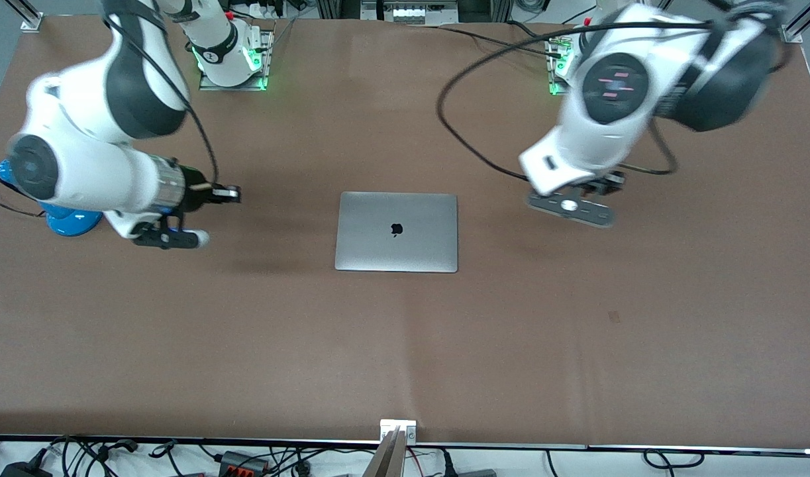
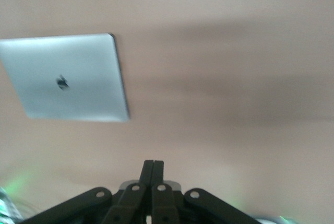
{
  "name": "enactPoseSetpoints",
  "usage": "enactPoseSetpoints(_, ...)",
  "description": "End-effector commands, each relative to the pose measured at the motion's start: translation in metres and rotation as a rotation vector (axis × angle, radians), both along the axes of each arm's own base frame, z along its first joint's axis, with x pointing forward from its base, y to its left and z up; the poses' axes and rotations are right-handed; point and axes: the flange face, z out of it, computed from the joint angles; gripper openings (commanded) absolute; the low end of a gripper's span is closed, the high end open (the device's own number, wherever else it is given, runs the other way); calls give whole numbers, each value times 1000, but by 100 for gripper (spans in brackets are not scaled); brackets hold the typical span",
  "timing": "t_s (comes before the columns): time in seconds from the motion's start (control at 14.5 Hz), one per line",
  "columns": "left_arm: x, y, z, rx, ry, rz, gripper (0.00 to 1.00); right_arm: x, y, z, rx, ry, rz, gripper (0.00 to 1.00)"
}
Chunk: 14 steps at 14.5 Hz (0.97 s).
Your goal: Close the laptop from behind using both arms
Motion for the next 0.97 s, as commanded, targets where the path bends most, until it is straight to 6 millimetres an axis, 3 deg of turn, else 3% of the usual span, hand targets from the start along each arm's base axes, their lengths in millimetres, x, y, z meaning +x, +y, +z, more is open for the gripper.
enactPoseSetpoints(0.0,4,56,44,-119,-5,70,100,0,-29,36,-60,29,60,0)
enactPoseSetpoints(0.14,13,110,68,-133,-32,163,100,2,-70,57,-46,14,103,0)
enactPoseSetpoints(0.21,8,114,78,-135,-45,174,100,2,-89,62,-39,12,121,0)
enactPoseSetpoints(0.28,5,131,85,-120,-59,212,100,1,-105,66,-45,11,142,0)
enactPoseSetpoints(0.35,3,153,93,-101,-79,255,100,0,-116,67,-64,9,159,0)
enactPoseSetpoints(0.48,5,186,81,-65,-69,323,100,-3,-121,75,-111,3,182,0)
enactPoseSetpoints(0.62,2,192,81,-46,-76,344,100,-5,-119,79,-127,-3,193,0)
enactPoseSetpoints(0.76,-17,192,86,-179,-74,378,100,-4,-117,78,-127,-2,197,0)
enactPoseSetpoints(0.9,-32,186,95,-245,-178,383,100,-4,-120,82,-127,-11,195,7)
